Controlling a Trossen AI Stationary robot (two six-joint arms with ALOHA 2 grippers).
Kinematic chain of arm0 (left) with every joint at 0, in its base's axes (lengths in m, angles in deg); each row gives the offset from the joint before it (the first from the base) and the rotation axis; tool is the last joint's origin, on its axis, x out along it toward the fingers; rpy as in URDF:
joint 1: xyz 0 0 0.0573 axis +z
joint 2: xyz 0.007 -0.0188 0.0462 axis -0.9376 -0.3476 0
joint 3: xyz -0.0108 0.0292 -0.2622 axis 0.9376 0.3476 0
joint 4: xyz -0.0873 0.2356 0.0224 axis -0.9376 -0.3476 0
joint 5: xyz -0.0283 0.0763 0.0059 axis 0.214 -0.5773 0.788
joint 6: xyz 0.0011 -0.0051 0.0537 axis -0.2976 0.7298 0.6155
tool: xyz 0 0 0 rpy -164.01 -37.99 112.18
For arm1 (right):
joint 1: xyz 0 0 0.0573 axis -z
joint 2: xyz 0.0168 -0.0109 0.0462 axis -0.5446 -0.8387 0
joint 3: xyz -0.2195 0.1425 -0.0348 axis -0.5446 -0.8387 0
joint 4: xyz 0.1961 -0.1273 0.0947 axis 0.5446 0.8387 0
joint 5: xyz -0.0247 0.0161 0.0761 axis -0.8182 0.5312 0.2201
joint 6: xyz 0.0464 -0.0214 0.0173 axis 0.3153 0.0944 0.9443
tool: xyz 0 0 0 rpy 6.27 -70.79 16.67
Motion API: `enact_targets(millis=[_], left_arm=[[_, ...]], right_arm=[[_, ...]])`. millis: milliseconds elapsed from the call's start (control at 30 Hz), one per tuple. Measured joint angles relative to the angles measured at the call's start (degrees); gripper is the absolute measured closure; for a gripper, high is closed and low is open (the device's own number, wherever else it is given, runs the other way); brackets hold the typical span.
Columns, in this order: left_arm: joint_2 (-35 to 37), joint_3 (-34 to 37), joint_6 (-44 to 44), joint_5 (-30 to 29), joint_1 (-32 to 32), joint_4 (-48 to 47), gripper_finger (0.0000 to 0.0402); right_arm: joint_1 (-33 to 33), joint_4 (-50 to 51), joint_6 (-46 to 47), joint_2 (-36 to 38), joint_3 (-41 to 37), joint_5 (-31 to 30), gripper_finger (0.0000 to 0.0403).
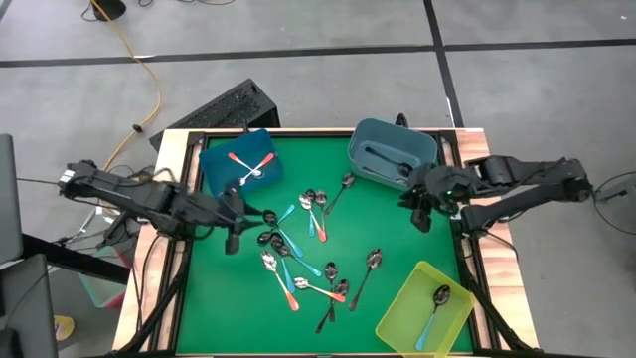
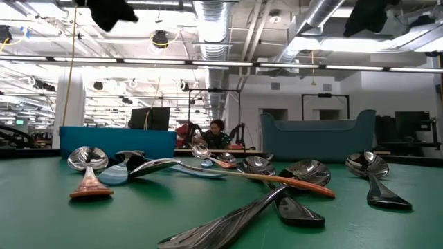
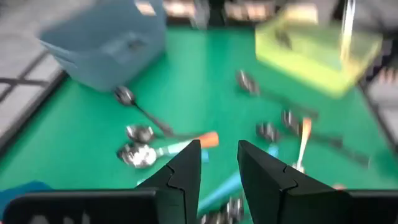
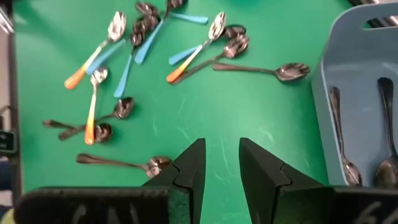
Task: Sort silverware by color (type)
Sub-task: Put the blue spoon into the yellow bin
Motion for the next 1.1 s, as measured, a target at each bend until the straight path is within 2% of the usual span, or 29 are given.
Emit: enact_targets(millis=[233, 467, 733, 1100], left_arm=[[-9.72, 0.00, 8.54, 2.65, 1.80, 0.50, 0.0311], [-17.33, 0.00, 19.43, 19.22, 8.77, 2.15, 0.0311], [-24.66, 0.00, 33.69, 25.98, 15.19, 4.93, 0.0311], [-35.88, 0.00, 45.24, 31.60, 20.53, 5.64, 0.0311]], right_arm=[[-1.08, -0.07, -2.52, -4.36, -0.02, 0.22, 0.0291], [-2.17, -0.24, -2.76, -6.59, -0.03, 1.07, 0.0291], [-2.17, -0.81, -1.16, -6.37, -0.04, 1.86, 0.0291], [-2.15, -1.31, -0.57, -6.48, -0.04, 3.19, 0.0291]])
